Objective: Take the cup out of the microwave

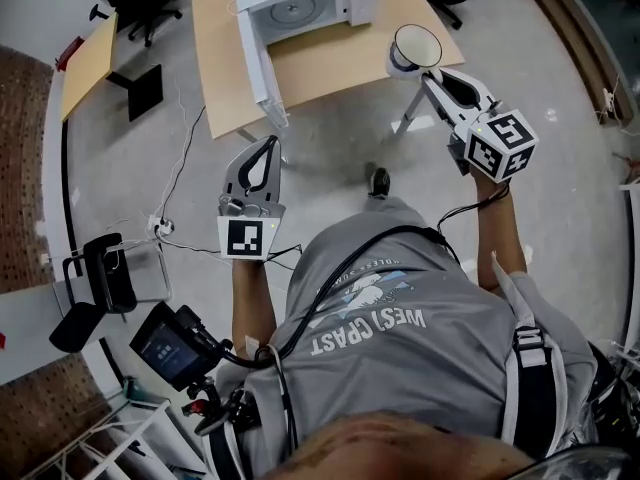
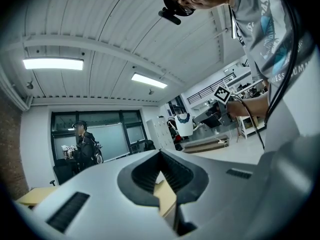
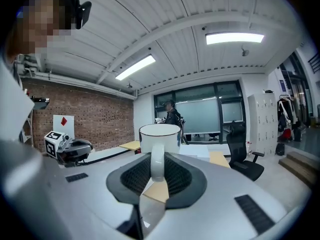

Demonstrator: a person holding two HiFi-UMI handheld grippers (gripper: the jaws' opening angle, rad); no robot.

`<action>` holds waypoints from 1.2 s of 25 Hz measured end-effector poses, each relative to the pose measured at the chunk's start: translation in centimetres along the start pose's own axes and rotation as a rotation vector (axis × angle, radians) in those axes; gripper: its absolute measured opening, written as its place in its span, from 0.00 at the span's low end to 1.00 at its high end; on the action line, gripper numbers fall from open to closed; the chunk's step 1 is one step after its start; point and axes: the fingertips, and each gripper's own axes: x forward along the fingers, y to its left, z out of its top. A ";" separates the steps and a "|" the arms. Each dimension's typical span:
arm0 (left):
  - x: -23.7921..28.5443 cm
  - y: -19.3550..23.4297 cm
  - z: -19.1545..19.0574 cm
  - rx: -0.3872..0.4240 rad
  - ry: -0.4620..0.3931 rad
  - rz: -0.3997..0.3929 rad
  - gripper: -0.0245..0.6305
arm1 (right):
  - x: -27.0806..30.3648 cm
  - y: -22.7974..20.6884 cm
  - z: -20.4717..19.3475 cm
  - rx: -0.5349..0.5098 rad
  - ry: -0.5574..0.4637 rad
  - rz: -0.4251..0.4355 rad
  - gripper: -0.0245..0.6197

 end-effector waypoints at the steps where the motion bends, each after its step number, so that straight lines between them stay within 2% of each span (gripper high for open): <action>1: 0.1 -0.4 0.1 0.001 0.002 -0.006 0.10 | -0.7 -0.1 0.0 0.001 -0.003 -0.008 0.15; 7: 1.1 -2.1 1.6 0.012 -0.020 -0.021 0.10 | -4.0 -1.0 0.3 0.001 -0.012 -0.032 0.15; 11: 2.5 -2.6 3.0 0.008 -0.015 0.006 0.10 | -5.7 -2.3 1.7 -0.009 -0.009 -0.019 0.15; 15: 4.2 -5.4 2.1 -0.021 0.022 0.026 0.10 | -8.3 -4.6 0.8 -0.019 0.003 -0.010 0.15; 18: 5.8 -7.2 1.7 0.005 0.045 0.010 0.10 | -9.9 -6.4 0.5 -0.021 0.002 -0.013 0.15; 21: 7.0 -8.6 1.8 -0.004 0.046 0.003 0.10 | -11.4 -7.7 -0.1 -0.011 0.015 -0.029 0.15; 30: 8.2 -9.0 2.0 0.009 0.028 -0.029 0.10 | -12.8 -9.3 -0.4 -0.007 0.016 -0.085 0.15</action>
